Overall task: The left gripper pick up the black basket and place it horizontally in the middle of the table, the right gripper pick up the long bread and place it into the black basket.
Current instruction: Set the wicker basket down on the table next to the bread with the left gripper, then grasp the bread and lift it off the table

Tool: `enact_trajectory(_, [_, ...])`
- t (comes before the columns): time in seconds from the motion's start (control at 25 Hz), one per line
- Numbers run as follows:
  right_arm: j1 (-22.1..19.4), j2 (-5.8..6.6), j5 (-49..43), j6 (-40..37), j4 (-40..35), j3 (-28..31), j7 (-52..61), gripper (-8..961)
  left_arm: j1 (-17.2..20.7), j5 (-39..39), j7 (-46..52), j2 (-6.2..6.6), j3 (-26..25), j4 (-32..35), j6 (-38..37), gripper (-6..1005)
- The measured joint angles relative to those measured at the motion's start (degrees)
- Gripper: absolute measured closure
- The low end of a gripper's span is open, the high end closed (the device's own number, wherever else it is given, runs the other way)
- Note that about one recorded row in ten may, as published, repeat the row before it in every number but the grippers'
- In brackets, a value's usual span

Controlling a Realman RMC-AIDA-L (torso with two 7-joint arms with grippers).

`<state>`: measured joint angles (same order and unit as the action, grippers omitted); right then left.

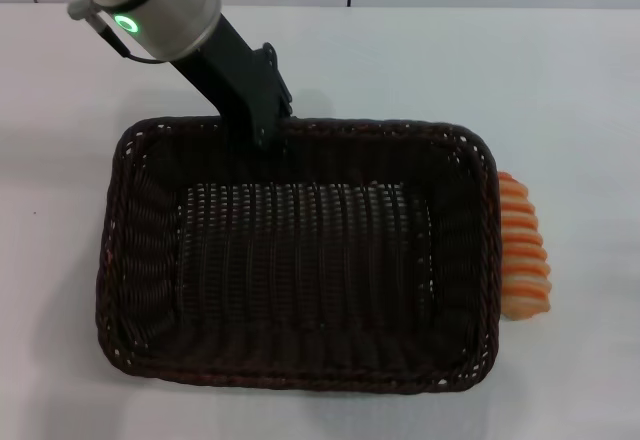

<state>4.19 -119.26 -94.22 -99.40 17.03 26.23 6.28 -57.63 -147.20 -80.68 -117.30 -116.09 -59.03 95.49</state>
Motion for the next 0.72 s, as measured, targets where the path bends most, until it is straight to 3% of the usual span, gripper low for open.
enact_trajectory(0.32, [-0.21, -0.09, 0.01, -0.35, 0.09, -0.04, 0.03, 246, 0.21, -0.25, -0.29, -0.72, 2.58, 1.64, -5.99, 816])
enact_trajectory(0.52, [-0.25, -0.09, 0.17, -0.36, -0.07, -0.04, 0.04, 247, 0.41, -0.05, 0.01, -0.77, 3.30, 1.28, -9.78, 607])
enact_trajectory(0.68, [-0.23, -0.10, 0.27, -0.32, -0.15, -0.04, 0.03, 248, 2.34, -0.04, 1.04, -1.05, 3.42, -1.96, -18.04, 441])
enact_trajectory(0.72, [-0.21, -0.09, 0.28, -0.25, -0.18, -0.03, 0.00, 248, 4.18, -0.01, 2.15, -1.20, 4.12, -4.21, -23.41, 400])
